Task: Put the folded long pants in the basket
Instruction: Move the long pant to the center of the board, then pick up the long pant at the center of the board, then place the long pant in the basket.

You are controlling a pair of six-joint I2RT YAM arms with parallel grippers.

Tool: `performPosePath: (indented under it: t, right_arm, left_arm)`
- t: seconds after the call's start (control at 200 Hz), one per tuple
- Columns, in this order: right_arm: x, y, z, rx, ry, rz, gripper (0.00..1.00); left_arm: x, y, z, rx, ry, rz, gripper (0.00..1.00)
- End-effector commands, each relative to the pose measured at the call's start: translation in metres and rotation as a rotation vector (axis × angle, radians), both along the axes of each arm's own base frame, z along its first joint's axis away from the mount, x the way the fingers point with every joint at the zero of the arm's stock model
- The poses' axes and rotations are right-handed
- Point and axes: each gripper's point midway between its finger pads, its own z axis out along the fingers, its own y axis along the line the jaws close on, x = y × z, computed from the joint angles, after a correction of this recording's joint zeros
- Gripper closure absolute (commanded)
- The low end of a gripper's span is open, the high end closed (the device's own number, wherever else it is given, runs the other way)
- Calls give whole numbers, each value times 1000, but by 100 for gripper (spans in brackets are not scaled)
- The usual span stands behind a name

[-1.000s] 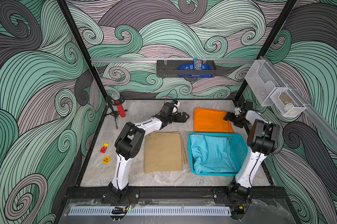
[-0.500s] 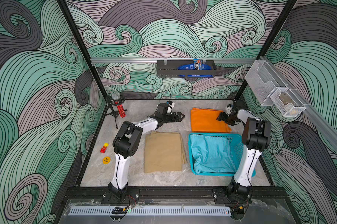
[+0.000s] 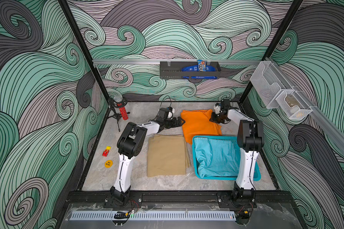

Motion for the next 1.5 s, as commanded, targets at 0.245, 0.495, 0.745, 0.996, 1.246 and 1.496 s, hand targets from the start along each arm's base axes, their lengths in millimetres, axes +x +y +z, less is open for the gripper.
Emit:
performPosePath:
  t: [0.245,0.495,0.745,0.996,1.246,1.496]
  right_arm:
    - [7,38,0,85,36,-42,100]
    - [8,44,2,74,28,-43,100]
    - [22,17,32,-40,-63,-62,100]
    - [32,-25,115,-8,-226,-112,100]
    - [10,-48,192,-94,-349,-146,100]
    - [-29,-58,264,-172,-463,-169,100]
  left_arm:
    - [4,-4,-30,44,82,25,9]
    - [0,-33,-40,-13,131,-10,52]
    - [21,-71,9,-170,87,-11,100]
    - [34,-94,110,-300,-61,-42,100]
    - [26,-89,196,-360,-196,-56,100]
    - [-2,-83,270,-429,-298,-99,100]
